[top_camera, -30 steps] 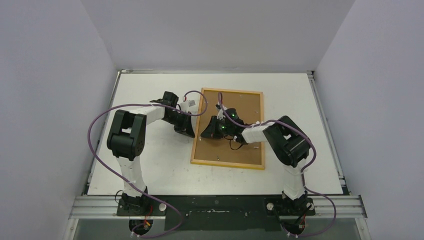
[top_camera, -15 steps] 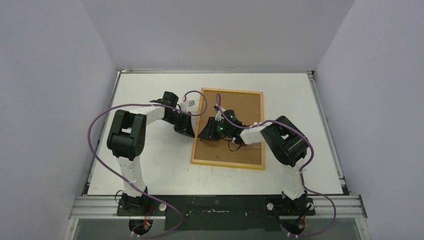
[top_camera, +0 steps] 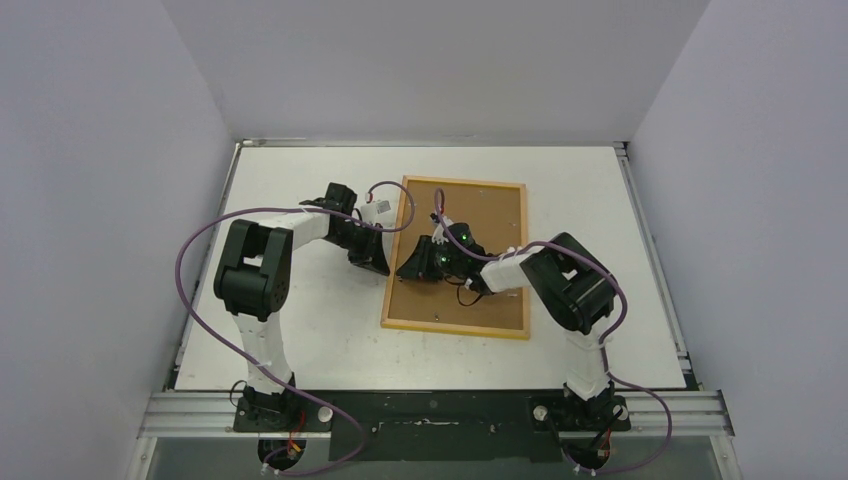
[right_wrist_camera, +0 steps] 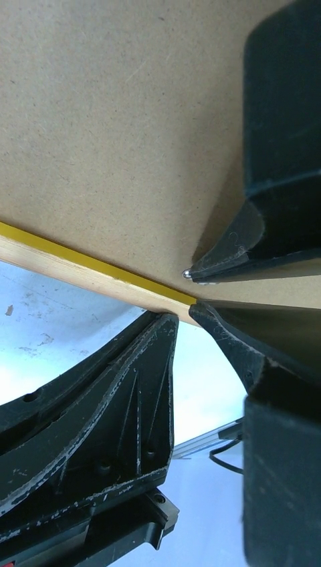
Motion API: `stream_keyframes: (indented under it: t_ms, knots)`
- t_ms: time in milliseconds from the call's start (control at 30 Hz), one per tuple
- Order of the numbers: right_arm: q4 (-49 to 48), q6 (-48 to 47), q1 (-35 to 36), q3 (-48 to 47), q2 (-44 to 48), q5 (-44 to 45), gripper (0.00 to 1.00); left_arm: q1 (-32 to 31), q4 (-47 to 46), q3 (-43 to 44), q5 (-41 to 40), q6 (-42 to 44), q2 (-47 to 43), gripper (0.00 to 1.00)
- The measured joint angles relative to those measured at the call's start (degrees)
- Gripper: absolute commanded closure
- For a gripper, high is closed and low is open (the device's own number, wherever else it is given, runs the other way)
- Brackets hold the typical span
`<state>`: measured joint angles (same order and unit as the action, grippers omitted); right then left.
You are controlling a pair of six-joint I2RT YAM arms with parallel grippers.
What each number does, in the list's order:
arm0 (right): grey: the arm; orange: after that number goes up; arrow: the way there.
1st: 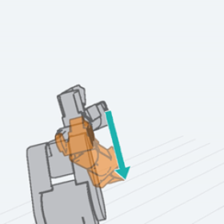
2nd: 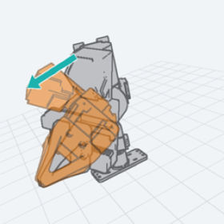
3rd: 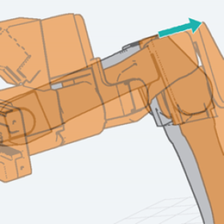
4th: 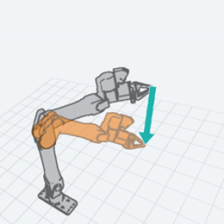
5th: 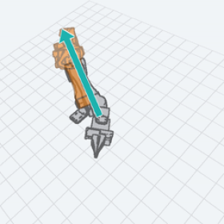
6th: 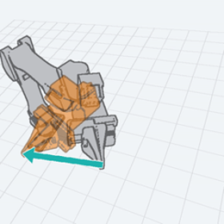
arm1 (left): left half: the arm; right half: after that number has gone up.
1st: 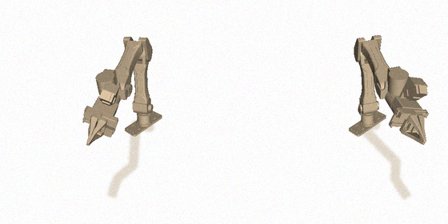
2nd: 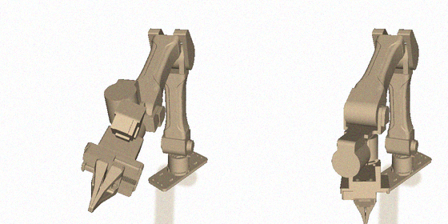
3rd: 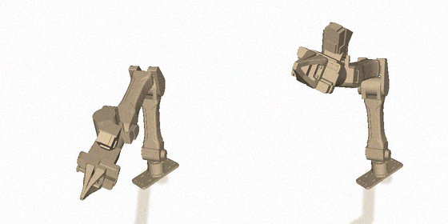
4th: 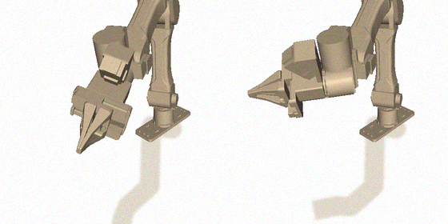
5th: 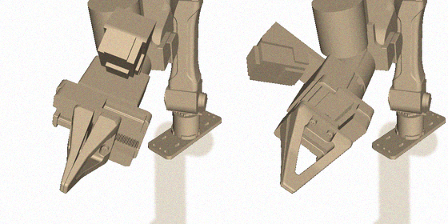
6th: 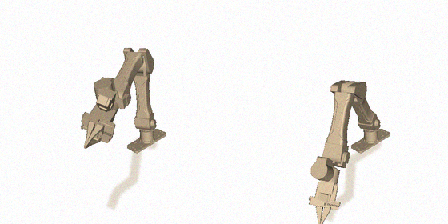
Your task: Put the photo into the frame
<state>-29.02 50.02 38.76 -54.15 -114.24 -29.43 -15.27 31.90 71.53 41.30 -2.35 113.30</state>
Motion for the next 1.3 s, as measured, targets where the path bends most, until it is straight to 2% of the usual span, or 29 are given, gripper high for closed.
stream_keyframes:
  t_ms: [700, 1300]
  knots:
    - [-0.66, 0.94, 0.98, 2.1, 1.42, 1.2, 0.8, 0.0, 0.0, 0.0, 0.07, 0.0, 0.02, 0.98]
    - [-4.09, 6.51, 2.12, 2.1, -0.33, 1.09, 0.81, 0.0, 0.0, 0.0, 0.13, 0.0, 0.04, 0.98]
